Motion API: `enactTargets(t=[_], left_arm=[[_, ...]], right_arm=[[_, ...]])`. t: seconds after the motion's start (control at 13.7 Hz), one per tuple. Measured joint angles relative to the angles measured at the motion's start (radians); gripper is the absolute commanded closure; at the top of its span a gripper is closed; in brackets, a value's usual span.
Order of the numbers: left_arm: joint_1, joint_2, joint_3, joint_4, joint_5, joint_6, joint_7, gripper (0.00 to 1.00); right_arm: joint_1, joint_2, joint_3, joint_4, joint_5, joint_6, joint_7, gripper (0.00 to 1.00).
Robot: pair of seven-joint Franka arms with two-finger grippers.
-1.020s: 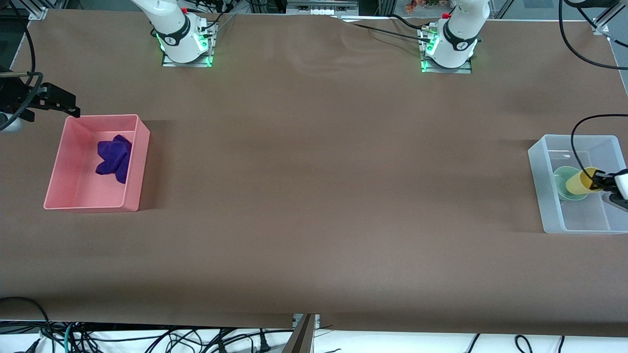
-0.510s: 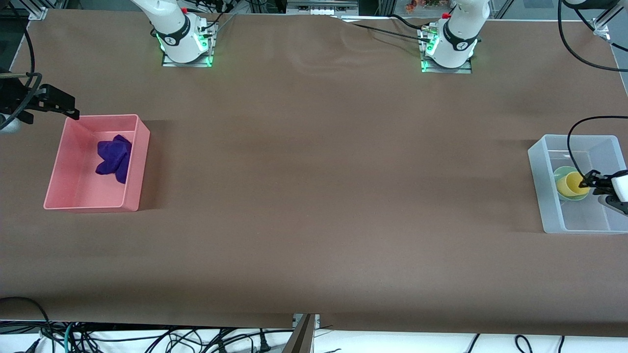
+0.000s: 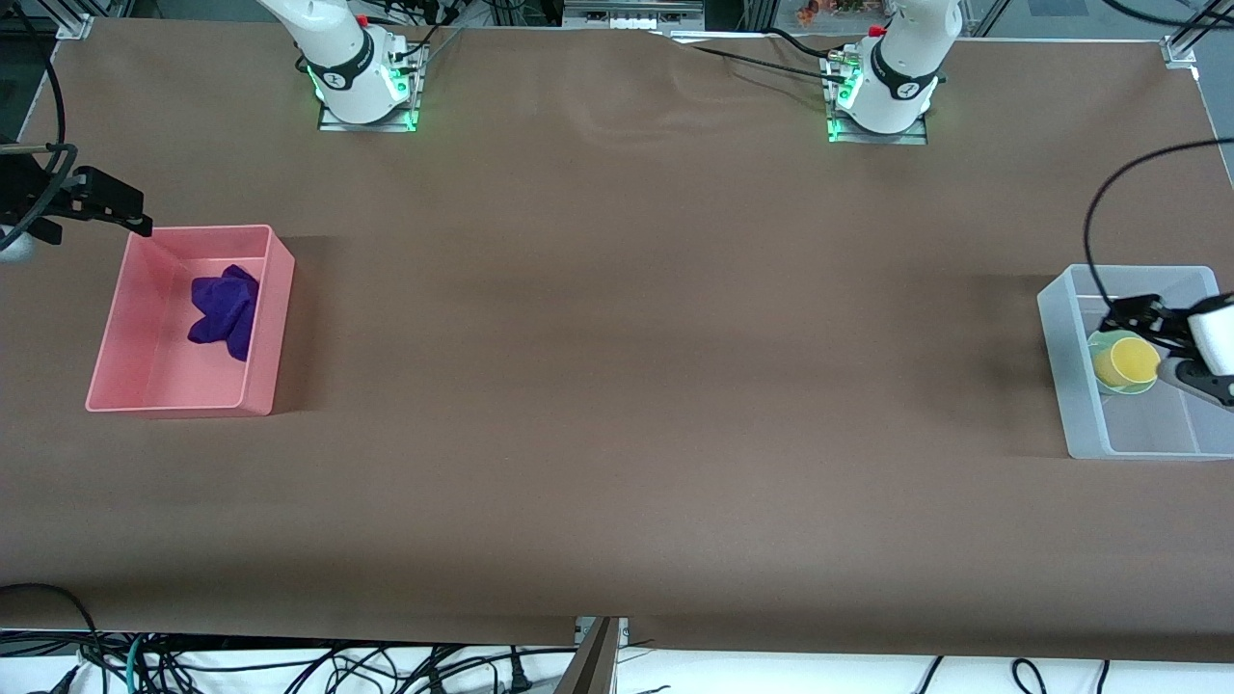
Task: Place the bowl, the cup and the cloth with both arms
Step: 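Carry the yellow cup with the left gripper into the green bowl, then open the left gripper and lift it away from the clear bin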
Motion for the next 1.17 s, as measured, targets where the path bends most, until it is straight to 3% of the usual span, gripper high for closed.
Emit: enactTargets(t=[0.22,0.36,0.44,0.66,0.8,0.95,1.17], left_arm=[[-0.006,-0.040,-0.111,0.001,0.000,-0.080,-0.208,0.00],[-0.041,-0.072,-0.131,-0.001,0.000,-0.099,-0.279,0.00],[-0.097,-0.095,-0.093,-0.002,0.000,-0.102,-0.299,0.00],[-0.333,-0.169,0.143,-0.012,-0.081,-0.086,-0.321,0.00],[-0.400,-0.219,0.246,-0.085,-0.142,0.036,-0.323,0.00],[-0.425,-0.280,0.290,-0.203,-0.157,0.156,-0.346,0.00],[-0.451,-0.342,0.296,-0.291,-0.158,0.192,-0.462,0.00]], right_arm=[[0.000,0.000,0.000,0.000,0.000,0.001,0.000,0.00],[0.000,0.001,0.000,0.000,0.000,0.004,0.000,0.00],[0.000,0.003,0.000,0.000,0.000,0.005,0.000,0.00],[0.001,0.004,0.000,0.000,0.000,0.007,0.000,0.00],[0.001,0.004,0.001,0.000,0.000,0.008,0.000,0.00],[0.001,0.004,0.002,0.000,0.000,0.008,0.000,0.00],[0.001,0.004,0.002,0.000,0.000,0.009,0.000,0.00]])
